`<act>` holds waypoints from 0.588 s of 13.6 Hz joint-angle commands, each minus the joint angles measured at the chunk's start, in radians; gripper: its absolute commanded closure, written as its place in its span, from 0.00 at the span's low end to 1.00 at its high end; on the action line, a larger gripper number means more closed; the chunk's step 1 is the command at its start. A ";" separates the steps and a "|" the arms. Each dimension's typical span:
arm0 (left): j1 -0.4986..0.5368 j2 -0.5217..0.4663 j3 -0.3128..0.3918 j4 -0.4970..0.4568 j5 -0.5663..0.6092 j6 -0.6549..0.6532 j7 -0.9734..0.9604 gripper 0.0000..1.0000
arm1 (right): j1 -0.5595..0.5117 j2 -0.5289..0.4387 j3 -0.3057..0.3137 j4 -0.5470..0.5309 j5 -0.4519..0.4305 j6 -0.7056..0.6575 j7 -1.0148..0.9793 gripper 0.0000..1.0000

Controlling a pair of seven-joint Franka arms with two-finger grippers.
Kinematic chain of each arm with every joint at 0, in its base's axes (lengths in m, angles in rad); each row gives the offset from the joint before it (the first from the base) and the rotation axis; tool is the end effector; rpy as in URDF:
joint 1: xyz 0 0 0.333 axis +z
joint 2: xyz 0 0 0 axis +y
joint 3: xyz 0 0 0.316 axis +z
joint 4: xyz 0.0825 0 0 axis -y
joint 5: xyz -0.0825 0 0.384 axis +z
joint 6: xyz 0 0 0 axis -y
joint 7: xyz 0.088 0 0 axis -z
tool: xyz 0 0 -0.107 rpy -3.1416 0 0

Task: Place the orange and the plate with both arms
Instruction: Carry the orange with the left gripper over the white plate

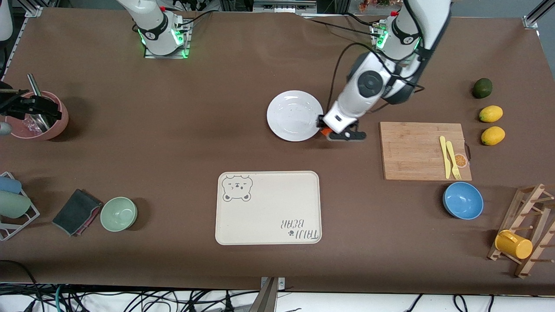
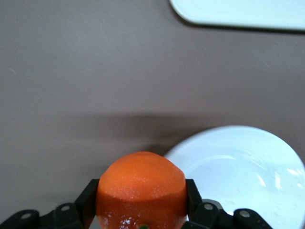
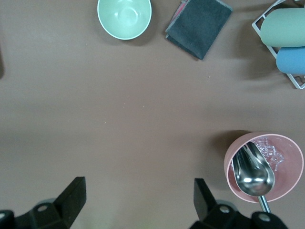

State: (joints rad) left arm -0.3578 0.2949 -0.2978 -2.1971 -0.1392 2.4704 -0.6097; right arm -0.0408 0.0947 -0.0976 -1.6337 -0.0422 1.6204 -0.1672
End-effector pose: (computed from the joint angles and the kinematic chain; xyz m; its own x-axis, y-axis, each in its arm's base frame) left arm 0.4405 -0.3384 0.2537 0.9909 0.0676 -0.1160 0.0822 -0.9887 0.1256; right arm 0.5742 -0.0821 0.5455 0.9930 0.0310 -0.1144 0.0349 -0.9989 0.0323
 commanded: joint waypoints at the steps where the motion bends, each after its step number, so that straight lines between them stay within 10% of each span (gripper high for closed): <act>1: -0.044 0.006 -0.064 0.014 -0.046 -0.008 -0.106 1.00 | -0.034 0.020 0.001 0.021 0.021 -0.017 -0.063 0.00; 8: -0.128 0.073 -0.089 0.016 -0.109 0.054 -0.151 0.99 | -0.079 0.045 0.001 0.023 0.024 -0.034 -0.064 0.00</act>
State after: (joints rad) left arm -0.4778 0.3257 -0.3942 -2.1967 -0.2205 2.4852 -0.7653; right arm -0.1004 0.1288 -0.1043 -1.6337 -0.0362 1.6100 -0.2129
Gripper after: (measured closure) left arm 0.251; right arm 0.000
